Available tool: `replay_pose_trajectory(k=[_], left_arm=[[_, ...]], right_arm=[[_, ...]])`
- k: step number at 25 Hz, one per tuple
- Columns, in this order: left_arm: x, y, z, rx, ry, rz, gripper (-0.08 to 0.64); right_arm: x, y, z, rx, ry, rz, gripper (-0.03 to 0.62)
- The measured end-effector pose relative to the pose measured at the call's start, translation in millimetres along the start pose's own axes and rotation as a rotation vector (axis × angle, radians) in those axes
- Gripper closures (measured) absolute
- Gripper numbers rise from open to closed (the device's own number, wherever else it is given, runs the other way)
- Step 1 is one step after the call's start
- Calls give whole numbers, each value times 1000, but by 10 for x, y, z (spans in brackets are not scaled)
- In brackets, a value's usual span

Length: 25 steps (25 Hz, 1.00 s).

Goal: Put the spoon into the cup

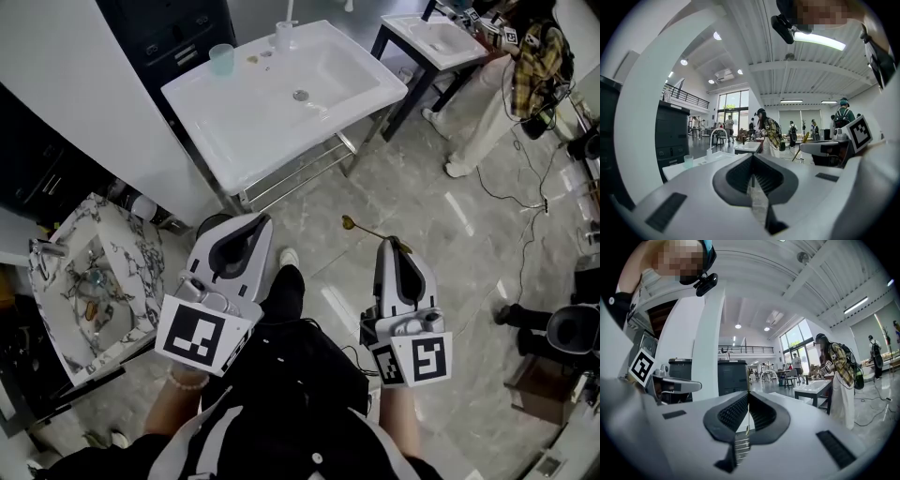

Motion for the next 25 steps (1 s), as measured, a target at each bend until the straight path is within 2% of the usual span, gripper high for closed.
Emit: replay_pose_trajectory(k=[10,17,23,25], left_arm=[[-164,54,-574,18,10,17,558],[-434,100,-1083,19,73,47,558],[-678,121,-1486,1,109,69,558],[-730,143,-1617,3,108,70,558]], right_arm=[[379,-2,-441,-24,10,11,584],[688,85,-1031,-43,81,26,584],[893,132,-1531,-67,131,18,584],[941,203,-1678,-48,150,10,584]])
Point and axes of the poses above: the fingertips, and each gripper's own axes: z backward along the fingers, x to its right, y out of its top, the point moved 3 cm from there along z, backward along the fingers, and after that the axes turned 15 degrees about y, right-handed, at the moved point
